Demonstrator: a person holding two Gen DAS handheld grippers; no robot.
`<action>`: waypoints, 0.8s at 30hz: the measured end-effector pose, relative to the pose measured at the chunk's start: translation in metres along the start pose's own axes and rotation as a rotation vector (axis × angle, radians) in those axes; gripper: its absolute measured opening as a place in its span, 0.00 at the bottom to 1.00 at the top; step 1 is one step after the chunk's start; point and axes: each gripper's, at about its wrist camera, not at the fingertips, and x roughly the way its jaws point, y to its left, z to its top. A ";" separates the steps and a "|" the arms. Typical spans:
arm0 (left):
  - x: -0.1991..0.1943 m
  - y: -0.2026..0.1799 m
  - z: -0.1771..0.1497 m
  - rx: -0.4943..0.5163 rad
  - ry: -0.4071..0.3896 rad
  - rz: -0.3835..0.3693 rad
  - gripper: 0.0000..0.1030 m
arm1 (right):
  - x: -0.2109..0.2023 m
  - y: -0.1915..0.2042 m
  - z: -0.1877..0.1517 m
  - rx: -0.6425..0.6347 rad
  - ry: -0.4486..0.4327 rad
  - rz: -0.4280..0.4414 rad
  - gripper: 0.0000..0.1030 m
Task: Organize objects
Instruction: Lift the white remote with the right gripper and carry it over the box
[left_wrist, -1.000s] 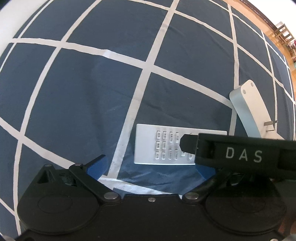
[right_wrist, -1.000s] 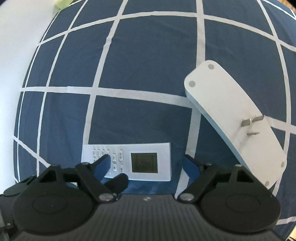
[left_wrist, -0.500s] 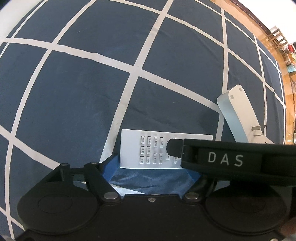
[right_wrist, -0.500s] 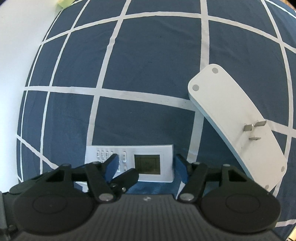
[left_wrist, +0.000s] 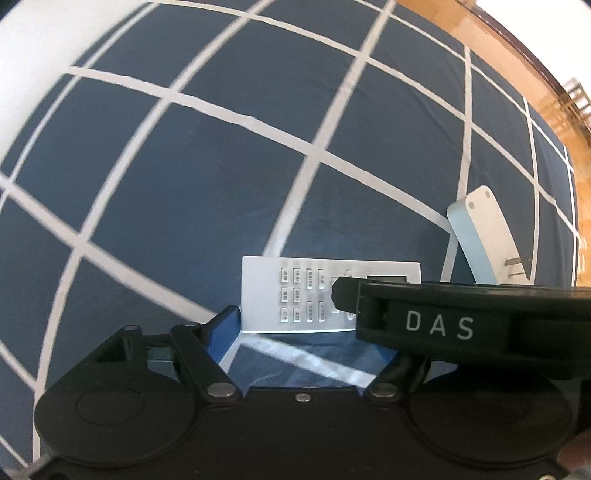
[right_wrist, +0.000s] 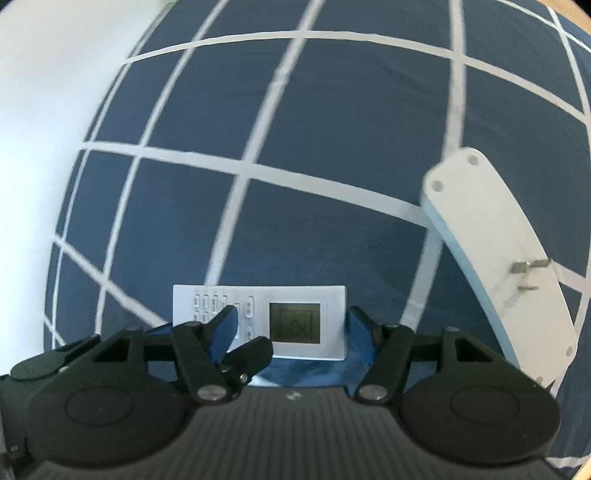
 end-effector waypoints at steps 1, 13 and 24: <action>-0.006 0.002 -0.003 -0.012 -0.009 0.009 0.71 | -0.002 0.004 -0.001 -0.016 -0.002 0.006 0.62; -0.071 0.034 -0.051 -0.201 -0.101 0.112 0.71 | -0.032 0.066 -0.028 -0.238 0.004 0.101 0.62; -0.121 0.062 -0.123 -0.396 -0.158 0.187 0.71 | -0.051 0.117 -0.081 -0.440 0.053 0.177 0.62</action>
